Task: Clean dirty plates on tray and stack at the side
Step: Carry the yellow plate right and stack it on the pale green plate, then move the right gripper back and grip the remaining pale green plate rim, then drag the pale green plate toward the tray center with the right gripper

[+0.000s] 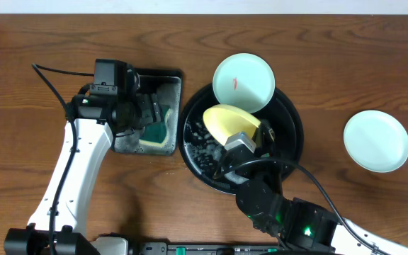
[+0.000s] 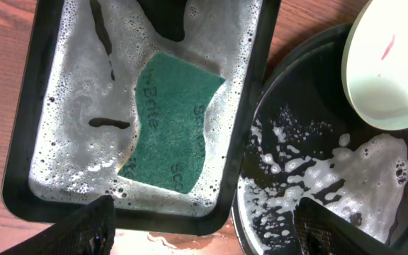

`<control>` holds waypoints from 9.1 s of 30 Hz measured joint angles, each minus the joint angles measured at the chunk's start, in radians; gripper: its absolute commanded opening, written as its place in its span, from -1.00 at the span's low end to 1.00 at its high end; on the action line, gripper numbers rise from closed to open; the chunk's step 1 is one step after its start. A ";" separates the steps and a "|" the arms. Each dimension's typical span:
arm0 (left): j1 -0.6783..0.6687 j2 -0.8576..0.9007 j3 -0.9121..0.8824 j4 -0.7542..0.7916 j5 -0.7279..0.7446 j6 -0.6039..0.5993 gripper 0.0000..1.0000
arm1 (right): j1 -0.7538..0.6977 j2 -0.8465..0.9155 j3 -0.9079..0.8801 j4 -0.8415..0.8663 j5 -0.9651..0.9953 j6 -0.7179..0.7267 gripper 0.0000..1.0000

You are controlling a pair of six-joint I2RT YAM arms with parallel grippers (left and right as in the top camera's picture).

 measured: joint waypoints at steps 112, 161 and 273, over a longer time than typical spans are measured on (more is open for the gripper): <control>0.000 0.000 0.000 0.000 0.000 0.000 0.63 | -1.715 0.255 0.058 -0.552 -1.041 0.834 -0.98; 0.000 0.000 0.000 0.000 0.000 0.000 0.63 | -1.187 0.167 0.063 -0.289 -1.474 0.562 -0.01; -0.061 0.058 0.000 -0.019 -0.082 -0.017 0.43 | -0.882 0.459 0.074 -0.373 -1.257 0.608 -0.32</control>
